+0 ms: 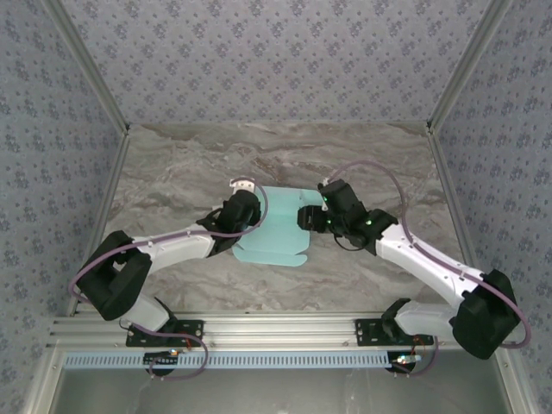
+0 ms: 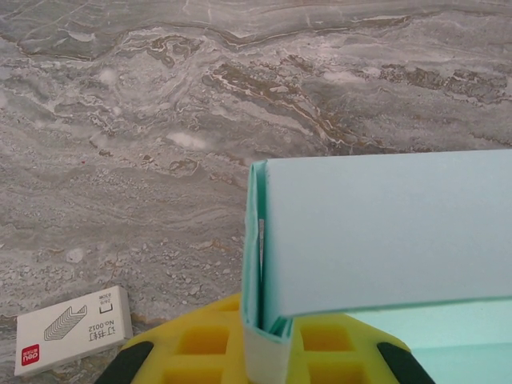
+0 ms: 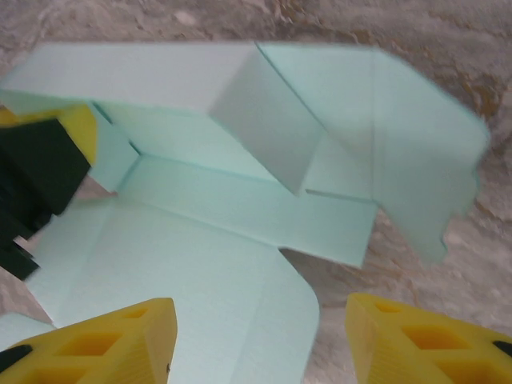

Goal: Fold the paper box

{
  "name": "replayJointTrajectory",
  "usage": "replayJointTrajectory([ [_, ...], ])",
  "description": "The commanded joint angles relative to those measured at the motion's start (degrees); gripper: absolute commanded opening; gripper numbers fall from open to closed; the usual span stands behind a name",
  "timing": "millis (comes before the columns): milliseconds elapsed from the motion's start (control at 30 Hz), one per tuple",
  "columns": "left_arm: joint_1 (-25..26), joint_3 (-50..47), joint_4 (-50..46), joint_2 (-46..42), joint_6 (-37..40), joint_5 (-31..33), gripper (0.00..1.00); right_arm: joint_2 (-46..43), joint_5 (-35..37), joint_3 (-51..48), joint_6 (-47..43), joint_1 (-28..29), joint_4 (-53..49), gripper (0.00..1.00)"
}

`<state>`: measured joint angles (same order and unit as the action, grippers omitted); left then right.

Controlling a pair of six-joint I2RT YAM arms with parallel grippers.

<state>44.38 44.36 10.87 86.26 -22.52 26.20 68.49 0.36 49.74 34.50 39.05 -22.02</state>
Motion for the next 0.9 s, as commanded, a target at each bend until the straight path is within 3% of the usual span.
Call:
replayJointTrajectory([
  [0,0.0,2.2,0.2,-1.7,-1.4,-0.4,0.0,-0.6,0.9,-3.7,1.1,0.6,0.1,0.62],
  [500,0.0,1.6,0.1,-4.1,-1.7,-1.6,0.0,5.1,1.8,-7.3,8.2,0.3,13.5,0.67],
  [867,0.0,1.2,0.6,-4.5,-1.9,-2.3,0.0,5.8,0.5,-8.7,7.3,0.4,21.6,0.66],
])
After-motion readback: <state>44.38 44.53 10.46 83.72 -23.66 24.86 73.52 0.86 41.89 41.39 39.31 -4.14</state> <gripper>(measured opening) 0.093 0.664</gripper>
